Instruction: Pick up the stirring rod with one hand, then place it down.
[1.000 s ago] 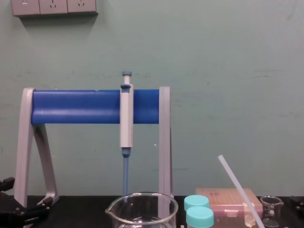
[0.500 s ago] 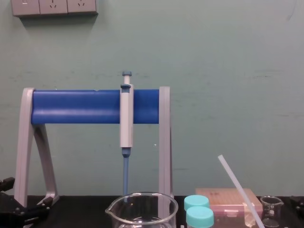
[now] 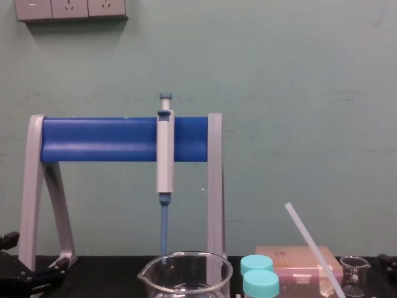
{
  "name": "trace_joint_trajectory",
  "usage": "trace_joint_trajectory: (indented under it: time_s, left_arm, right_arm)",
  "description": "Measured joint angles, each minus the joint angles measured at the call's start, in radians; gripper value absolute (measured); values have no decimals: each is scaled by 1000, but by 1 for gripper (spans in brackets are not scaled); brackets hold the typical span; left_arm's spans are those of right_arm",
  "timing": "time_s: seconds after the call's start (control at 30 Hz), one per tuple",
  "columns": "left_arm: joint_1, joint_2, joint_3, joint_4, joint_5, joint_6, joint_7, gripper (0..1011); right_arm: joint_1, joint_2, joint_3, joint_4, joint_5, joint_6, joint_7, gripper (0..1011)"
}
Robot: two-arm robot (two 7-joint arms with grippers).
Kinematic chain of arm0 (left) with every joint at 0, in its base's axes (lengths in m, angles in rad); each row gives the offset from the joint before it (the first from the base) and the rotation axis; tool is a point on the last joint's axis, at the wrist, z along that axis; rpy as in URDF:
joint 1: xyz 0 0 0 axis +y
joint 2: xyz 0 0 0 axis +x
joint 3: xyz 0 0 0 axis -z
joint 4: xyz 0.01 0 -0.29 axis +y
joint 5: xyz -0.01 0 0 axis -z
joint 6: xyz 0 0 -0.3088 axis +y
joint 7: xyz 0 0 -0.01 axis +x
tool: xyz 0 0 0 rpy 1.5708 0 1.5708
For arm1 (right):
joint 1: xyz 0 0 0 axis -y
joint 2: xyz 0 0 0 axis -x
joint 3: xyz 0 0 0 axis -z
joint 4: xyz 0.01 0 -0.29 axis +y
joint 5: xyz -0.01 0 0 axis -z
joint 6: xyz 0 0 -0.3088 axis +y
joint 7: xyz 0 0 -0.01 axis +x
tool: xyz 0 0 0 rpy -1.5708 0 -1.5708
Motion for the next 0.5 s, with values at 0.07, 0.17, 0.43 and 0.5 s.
trace_joint_trajectory:
  time_s: [0.07,0.17,0.43,0.5]
  left_arm:
    - [0,0,0,0,0,0,0,1001]
    - [0,0,0,0,0,0,0,1000]
    - [0,0,0,0,0,0,0,1000]
    - [0,0,0,0,0,0,0,1000]
  right_arm:
    - [-5,-3,7,-5,-12,-23,-1,1000]
    - [-17,-7,18,-21,-29,-71,-6,1000]
    - [-43,-11,29,-67,-95,-236,-7,1000]
    - [-49,-11,26,-79,-122,-289,-3,1000]
